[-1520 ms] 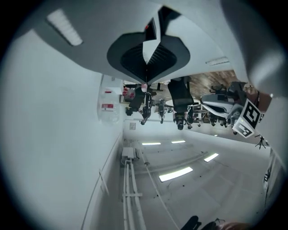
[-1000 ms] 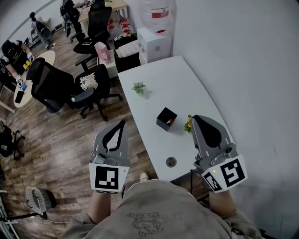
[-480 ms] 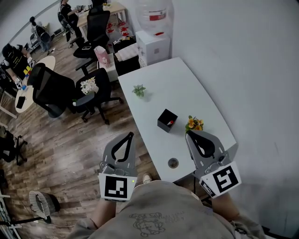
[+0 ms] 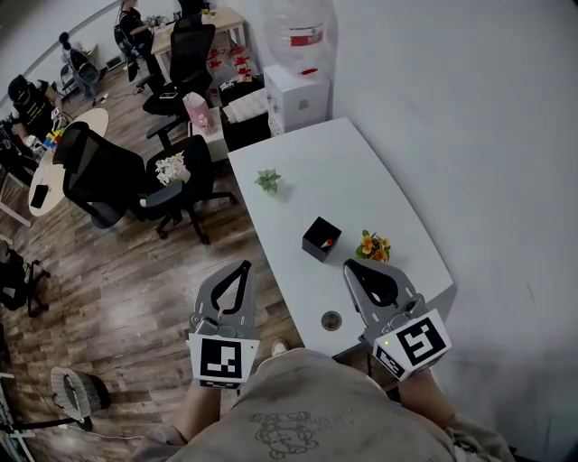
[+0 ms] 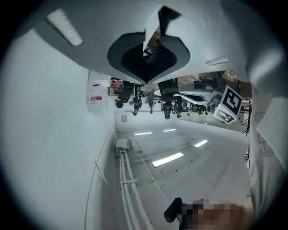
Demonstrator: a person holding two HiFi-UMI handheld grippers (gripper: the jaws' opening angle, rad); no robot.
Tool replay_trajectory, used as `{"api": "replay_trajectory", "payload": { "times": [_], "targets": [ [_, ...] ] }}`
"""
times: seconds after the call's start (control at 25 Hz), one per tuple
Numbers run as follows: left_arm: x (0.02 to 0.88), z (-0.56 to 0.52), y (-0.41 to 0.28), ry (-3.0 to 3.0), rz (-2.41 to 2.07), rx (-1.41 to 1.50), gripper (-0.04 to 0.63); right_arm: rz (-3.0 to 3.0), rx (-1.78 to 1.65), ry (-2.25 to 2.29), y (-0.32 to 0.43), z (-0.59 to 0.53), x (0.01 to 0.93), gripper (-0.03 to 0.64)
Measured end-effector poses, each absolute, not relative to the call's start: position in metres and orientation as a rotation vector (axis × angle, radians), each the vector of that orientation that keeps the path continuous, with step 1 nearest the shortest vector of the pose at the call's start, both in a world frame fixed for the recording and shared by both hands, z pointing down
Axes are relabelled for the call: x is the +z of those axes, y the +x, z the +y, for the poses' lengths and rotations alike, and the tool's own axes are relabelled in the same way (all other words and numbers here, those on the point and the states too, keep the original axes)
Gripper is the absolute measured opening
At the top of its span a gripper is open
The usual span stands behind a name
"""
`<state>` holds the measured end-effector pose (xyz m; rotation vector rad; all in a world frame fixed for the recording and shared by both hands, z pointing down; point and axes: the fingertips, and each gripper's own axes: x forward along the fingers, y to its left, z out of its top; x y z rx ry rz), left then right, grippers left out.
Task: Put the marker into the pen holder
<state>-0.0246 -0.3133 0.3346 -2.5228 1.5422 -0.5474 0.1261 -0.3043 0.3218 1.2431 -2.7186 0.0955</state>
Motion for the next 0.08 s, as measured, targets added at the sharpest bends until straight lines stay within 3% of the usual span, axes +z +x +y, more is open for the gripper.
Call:
{"api": "replay_trajectory", "payload": {
  "times": [0.08],
  "targets": [
    [0.3284,-0.3171,-0.0258,-2.516,1.543,-0.534,0.0,-2.725,0.07,1.214,0.1195,-0.3059,0.3169,0.028]
  ]
}}
